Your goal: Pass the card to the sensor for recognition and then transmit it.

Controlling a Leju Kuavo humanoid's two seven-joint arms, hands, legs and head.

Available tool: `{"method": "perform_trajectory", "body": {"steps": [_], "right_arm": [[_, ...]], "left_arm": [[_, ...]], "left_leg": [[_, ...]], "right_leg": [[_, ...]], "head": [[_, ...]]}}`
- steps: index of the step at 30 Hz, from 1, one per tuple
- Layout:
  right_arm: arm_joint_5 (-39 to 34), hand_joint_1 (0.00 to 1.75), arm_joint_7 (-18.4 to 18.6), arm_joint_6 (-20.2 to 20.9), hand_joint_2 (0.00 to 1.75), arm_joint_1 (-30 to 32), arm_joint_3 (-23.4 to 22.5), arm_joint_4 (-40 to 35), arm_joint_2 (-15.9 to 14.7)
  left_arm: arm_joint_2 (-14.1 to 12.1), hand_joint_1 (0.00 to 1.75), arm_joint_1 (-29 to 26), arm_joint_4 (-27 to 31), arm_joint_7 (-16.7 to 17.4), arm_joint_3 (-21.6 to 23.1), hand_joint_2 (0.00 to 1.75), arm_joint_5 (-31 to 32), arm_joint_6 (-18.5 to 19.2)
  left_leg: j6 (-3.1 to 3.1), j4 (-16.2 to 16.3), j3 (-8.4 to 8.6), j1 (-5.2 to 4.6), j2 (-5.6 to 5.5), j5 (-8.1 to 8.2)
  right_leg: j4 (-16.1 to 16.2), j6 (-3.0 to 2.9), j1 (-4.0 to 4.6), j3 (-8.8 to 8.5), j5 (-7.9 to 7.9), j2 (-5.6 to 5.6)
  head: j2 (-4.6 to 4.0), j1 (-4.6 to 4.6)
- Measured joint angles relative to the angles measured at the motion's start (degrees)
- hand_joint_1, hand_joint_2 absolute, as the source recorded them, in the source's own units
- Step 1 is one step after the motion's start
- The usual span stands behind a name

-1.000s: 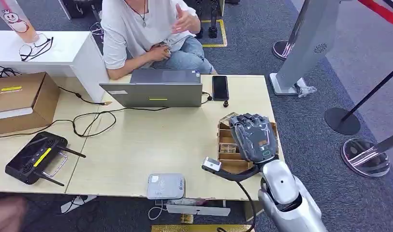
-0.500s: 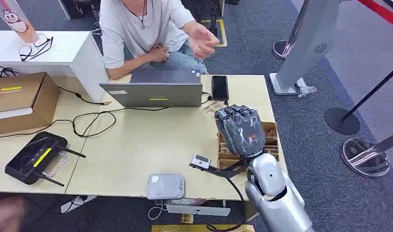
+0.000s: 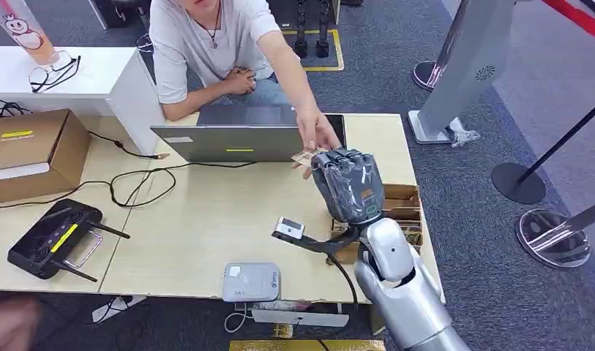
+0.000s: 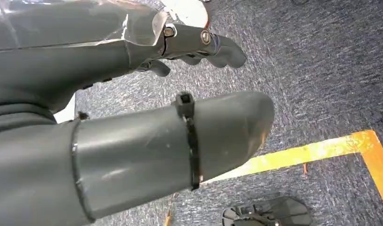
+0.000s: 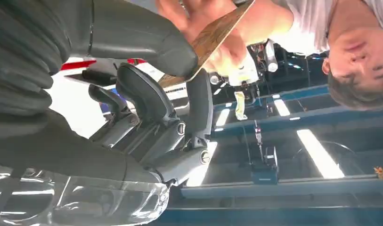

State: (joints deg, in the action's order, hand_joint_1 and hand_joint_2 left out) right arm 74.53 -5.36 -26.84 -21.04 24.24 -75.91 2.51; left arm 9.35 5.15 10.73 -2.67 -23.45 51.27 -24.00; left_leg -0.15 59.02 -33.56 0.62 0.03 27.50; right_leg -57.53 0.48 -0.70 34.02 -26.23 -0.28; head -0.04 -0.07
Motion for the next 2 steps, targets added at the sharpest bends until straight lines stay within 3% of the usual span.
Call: {"method": "perform_trajectory", "body": {"steps": [2], "right_arm": [[0.00, 1.75, -0.09, -0.70, 1.75, -0.53, 0.00, 0.83, 0.55]], "left_arm": [[-0.02, 0.00, 0.00, 0.00, 0.09, -0.02, 0.00, 0.09, 0.07]], "left_leg": [[0.00, 0.00, 0.00, 0.00, 0.00, 0.00]], "right_leg": [[0.00, 0.00, 0.00, 0.00, 0.00, 0.00]], "head": [[0.00, 0.00]]}}
